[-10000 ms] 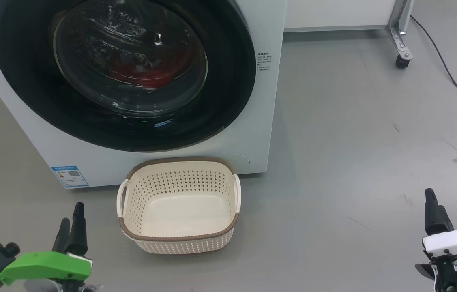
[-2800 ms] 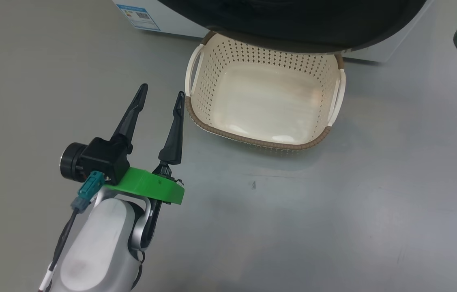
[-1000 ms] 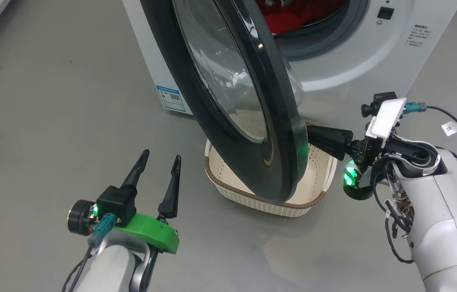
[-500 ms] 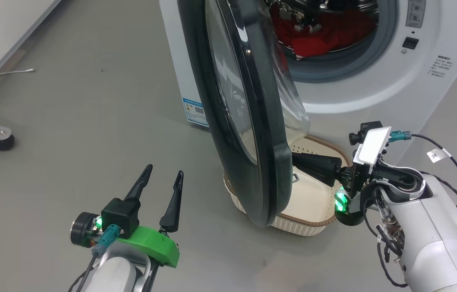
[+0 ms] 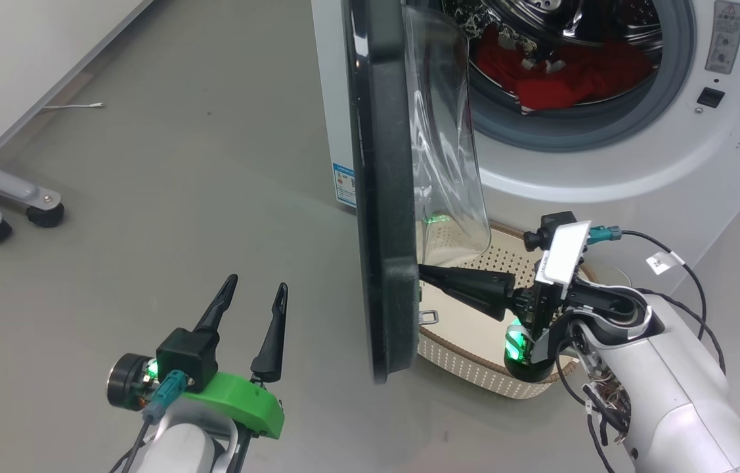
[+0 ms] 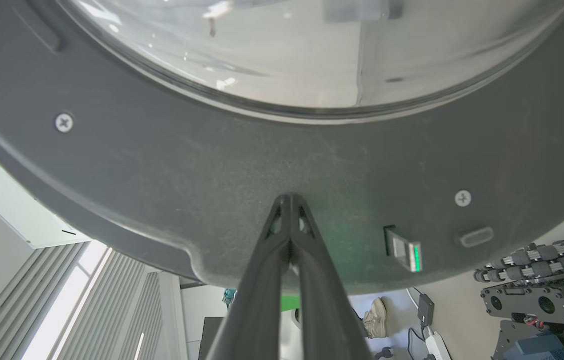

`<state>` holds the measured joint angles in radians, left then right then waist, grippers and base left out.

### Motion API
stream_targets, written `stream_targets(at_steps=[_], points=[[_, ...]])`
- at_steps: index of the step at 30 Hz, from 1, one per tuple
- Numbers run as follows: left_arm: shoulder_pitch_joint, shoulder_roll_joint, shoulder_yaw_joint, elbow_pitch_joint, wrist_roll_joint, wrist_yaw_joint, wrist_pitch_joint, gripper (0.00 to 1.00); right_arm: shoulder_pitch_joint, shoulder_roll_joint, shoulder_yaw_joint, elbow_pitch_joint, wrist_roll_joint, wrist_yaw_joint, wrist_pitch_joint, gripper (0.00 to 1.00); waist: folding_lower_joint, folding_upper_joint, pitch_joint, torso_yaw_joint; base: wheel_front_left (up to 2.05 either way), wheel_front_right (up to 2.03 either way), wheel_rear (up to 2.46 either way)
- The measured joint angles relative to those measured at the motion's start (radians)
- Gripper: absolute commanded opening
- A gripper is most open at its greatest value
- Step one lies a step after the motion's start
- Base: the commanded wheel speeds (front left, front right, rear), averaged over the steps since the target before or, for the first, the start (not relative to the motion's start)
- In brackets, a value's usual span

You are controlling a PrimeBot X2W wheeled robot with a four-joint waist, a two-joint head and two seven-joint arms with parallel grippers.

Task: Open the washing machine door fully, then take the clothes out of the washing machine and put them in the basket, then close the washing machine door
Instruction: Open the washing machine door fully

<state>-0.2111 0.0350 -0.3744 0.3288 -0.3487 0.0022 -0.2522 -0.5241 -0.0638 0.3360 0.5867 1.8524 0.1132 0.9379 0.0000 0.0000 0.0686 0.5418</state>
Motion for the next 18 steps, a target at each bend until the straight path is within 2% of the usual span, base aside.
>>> stream_targets(at_steps=[11,18], points=[[0.007,0.000,0.015,-0.017,0.005,0.000,0.000,1.00,0.000,0.000,0.085,-0.025,0.054,0.000,-0.060,0.00,0.0000,0.0000,0.010,0.006,0.00,0.00,0.00],[0.009,0.000,0.019,-0.020,0.004,0.001,0.000,1.00,0.001,0.001,0.083,-0.026,0.055,0.003,-0.115,0.00,0.0000,0.0000,0.011,0.003,0.00,0.00,0.00]])
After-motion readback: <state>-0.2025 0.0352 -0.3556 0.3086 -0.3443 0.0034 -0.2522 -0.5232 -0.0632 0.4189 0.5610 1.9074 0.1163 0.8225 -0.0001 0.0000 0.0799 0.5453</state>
